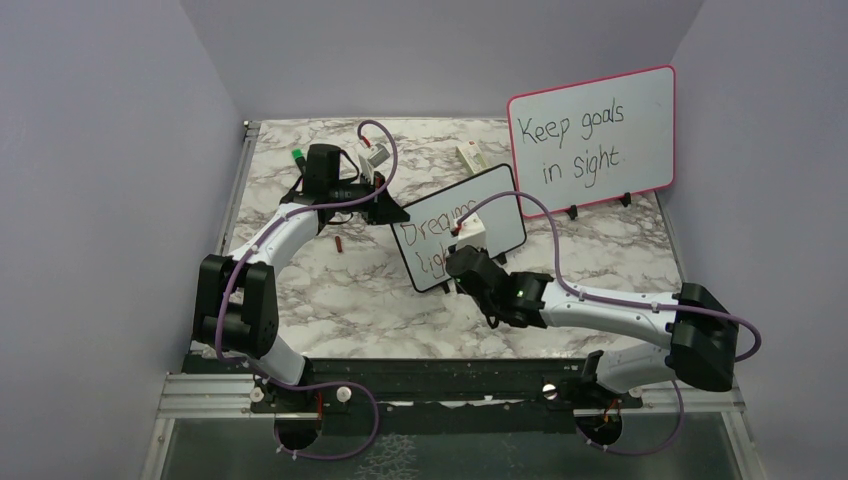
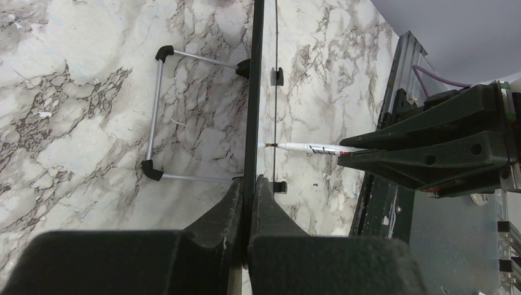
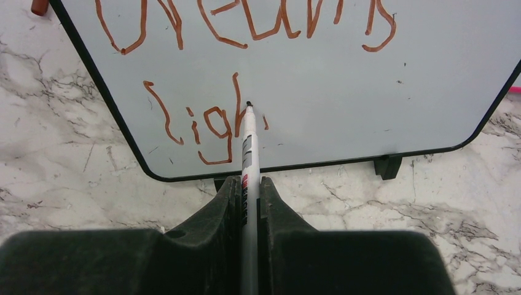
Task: Write a sentence on the whiteboard
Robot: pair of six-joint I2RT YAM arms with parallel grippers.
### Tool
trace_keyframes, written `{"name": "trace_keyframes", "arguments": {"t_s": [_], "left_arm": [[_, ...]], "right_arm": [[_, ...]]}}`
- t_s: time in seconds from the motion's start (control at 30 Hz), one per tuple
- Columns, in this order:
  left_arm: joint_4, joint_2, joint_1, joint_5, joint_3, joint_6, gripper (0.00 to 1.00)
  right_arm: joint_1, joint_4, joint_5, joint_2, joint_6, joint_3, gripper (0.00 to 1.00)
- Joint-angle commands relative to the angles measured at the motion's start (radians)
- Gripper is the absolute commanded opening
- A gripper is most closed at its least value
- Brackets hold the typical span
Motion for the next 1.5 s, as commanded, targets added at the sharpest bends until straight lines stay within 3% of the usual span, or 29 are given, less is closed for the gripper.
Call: {"name": "trace_keyframes", "arguments": {"t_s": [0.0,1.47], "left_arm": [[-0.126,0.079,-0.032,-0.199,-0.051,0.073,0.00],[-0.126,0.077,-0.032,-0.205,-0.051,0.071,0.00]], "right_arm": [[-0.014,-0.007,0.013,0.005,0.018,0.012,0.01],[-0.024,-0.086,-0.034,-0.032,0.090,-0.048,0.01]]}}
